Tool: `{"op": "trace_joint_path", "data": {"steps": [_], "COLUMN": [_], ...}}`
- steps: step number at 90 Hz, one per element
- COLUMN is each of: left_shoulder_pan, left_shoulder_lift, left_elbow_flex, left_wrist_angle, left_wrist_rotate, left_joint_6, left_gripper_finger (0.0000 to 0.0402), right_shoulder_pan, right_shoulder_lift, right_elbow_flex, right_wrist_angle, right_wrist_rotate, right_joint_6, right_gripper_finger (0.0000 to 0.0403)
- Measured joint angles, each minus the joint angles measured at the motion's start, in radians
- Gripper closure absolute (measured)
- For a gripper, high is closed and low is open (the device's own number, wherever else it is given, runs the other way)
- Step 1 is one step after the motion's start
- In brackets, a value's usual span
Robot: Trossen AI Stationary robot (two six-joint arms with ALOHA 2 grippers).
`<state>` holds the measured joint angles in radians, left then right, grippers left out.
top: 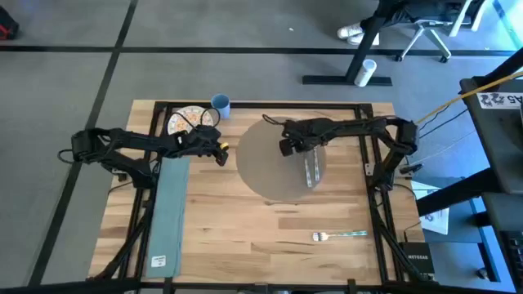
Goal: Set table place
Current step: Put the blue plate on the brown mat
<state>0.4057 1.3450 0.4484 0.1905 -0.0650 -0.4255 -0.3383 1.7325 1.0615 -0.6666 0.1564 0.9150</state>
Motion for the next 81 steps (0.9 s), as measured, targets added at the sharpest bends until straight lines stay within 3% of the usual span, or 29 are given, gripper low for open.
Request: {"op": "trace_joint_path", "data": {"steps": [14,49,61,75,81], "left_shoulder_pan": [0.000,0.002,-0.001,-0.018,-0.022], "left_shoulder_lift": [0.000,0.000,-0.006,-0.006,-0.006], "left_elbow_flex": [0.000,0.002,0.085,0.236,0.284], "left_wrist_angle": [-0.001,-0.133,-0.346,-0.696,-0.788], "left_wrist_rotate": [-0.003,-0.006,-0.034,-0.263,-0.316], "left_joint_6": [0.039,0.170,0.261,0.289,0.292], "left_gripper_finger": [0.0402,0.0402,0.0402,0.0402,0.0402], "right_shoulder_pan": [0.011,0.104,0.106,0.106,0.108], "right_shoulder_lift": [0.000,0.000,0.000,0.000,0.000], "right_elbow_flex": [0.000,0.000,0.000,0.000,0.000], "right_wrist_angle": [0.097,0.278,0.295,0.308,0.308], "right_wrist_rotate": [-0.079,-0.086,-0.098,-0.115,-0.116], "right_joint_6": [-0.145,-0.404,-0.469,-0.516,-0.538], "right_gripper_finger": [0.0403,0.0402,0.0402,0.0402,0.0402]}}
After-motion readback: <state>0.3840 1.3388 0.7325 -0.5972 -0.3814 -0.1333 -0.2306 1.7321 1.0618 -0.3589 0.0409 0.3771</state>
